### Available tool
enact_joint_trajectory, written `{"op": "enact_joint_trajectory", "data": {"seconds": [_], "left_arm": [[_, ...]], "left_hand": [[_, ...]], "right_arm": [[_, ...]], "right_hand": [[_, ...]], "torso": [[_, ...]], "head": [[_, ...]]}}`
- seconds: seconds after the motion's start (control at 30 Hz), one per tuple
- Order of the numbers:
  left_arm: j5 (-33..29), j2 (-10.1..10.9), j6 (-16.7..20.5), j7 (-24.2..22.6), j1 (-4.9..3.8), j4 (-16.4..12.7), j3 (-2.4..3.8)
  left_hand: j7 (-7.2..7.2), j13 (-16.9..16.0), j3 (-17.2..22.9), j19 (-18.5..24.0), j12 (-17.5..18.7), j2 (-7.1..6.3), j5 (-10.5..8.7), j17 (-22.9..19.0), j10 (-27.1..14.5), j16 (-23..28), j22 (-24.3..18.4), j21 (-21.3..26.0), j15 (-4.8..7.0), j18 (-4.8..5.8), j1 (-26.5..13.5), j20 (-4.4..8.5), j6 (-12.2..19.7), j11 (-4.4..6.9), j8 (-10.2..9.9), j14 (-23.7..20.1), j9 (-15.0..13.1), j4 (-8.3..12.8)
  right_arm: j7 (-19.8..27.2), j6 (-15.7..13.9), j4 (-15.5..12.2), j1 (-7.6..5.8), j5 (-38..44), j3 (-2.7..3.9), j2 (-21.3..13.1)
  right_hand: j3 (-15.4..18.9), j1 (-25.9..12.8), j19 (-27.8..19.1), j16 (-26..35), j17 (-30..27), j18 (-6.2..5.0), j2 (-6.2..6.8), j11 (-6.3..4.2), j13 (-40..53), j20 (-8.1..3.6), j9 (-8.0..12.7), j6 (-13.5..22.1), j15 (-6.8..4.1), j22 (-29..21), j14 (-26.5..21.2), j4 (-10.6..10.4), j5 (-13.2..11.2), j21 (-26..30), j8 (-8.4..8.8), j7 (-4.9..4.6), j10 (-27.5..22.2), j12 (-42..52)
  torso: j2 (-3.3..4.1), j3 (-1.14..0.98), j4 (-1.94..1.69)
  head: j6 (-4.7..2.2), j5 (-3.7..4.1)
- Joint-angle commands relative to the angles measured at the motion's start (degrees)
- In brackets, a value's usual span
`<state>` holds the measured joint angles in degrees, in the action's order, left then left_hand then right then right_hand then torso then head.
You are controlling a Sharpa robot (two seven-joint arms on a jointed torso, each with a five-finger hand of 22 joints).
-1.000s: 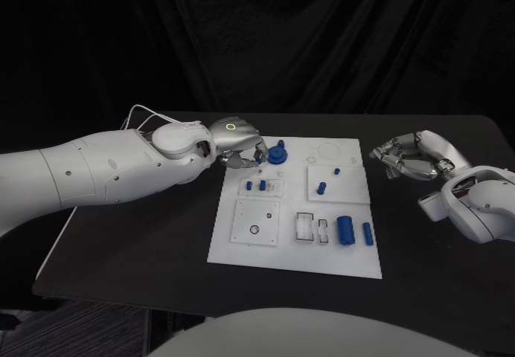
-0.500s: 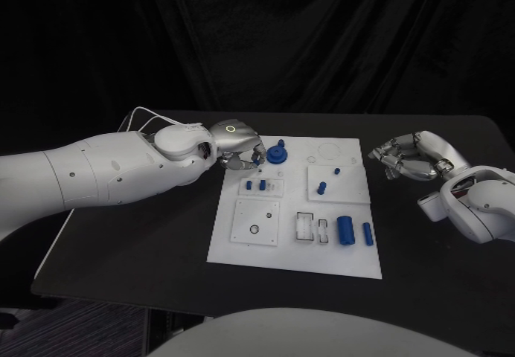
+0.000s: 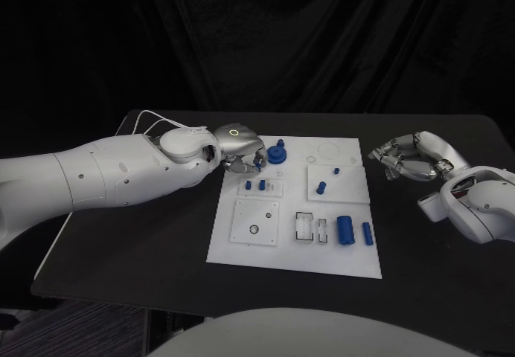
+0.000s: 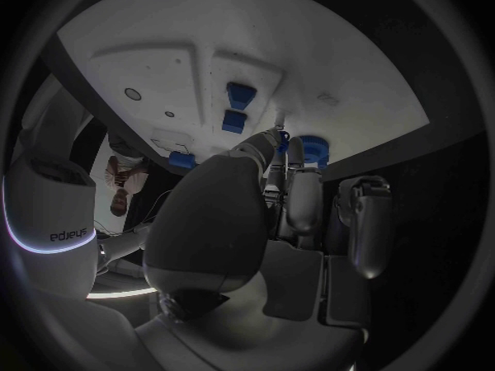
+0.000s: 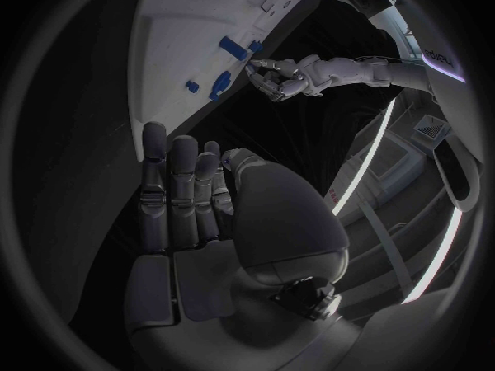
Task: Assemble the parts on the task board
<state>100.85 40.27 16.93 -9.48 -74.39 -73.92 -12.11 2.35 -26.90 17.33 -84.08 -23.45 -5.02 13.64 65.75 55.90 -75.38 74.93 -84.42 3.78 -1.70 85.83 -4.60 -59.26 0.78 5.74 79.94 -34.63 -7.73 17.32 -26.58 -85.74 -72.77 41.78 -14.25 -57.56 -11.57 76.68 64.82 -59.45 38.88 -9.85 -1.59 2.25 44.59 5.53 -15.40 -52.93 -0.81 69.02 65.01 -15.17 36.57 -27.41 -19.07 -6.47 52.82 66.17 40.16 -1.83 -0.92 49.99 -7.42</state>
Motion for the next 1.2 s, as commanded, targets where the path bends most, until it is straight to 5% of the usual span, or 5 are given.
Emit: {"op": "enact_joint_trajectory", "data": {"seconds": [0.03,1.2], "left_arm": [[0.3,-0.3,-0.7,-0.6,0.27,0.2,0.03],[0.3,-1.8,-2.4,-0.3,1.00,1.5,0.04]], "left_hand": [[-0.05,0.0,0.3,-1.8,0.1,0.03,-0.06,-0.1,0.4,0.3,13.0,0.2,-0.04,0.17,-0.4,-0.28,-0.1,-0.13,-0.3,-0.3,0.0,-0.1],[0.05,0.3,0.5,-1.6,0.4,-0.06,-0.14,-0.5,0.5,0.6,13.0,0.4,-0.13,0.13,-0.5,-0.31,0.0,-0.32,-0.5,-0.4,0.1,0.2]], "right_arm": [[-1.0,0.4,0.0,0.11,0.1,0.05,-0.1],[-1.6,1.0,-0.1,0.12,0.1,0.05,0.0]], "right_hand": [[-0.2,0.6,0.3,0.3,0.1,-0.57,0.11,0.19,0.1,0.07,-0.1,-0.3,0.10,0.1,-0.1,0.0,0.3,0.3,-0.25,0.12,-0.3,-0.3],[-0.4,0.8,0.3,0.4,0.0,-0.57,0.08,0.20,0.0,0.07,-0.1,-0.3,0.12,0.1,-0.2,0.1,0.4,0.3,-0.32,0.11,-0.3,-0.3]], "torso": [[-0.06,-0.14,-0.09],[-0.06,-0.07,-0.14]], "head": [[0.01,0.12],[0.01,-0.17]]}}
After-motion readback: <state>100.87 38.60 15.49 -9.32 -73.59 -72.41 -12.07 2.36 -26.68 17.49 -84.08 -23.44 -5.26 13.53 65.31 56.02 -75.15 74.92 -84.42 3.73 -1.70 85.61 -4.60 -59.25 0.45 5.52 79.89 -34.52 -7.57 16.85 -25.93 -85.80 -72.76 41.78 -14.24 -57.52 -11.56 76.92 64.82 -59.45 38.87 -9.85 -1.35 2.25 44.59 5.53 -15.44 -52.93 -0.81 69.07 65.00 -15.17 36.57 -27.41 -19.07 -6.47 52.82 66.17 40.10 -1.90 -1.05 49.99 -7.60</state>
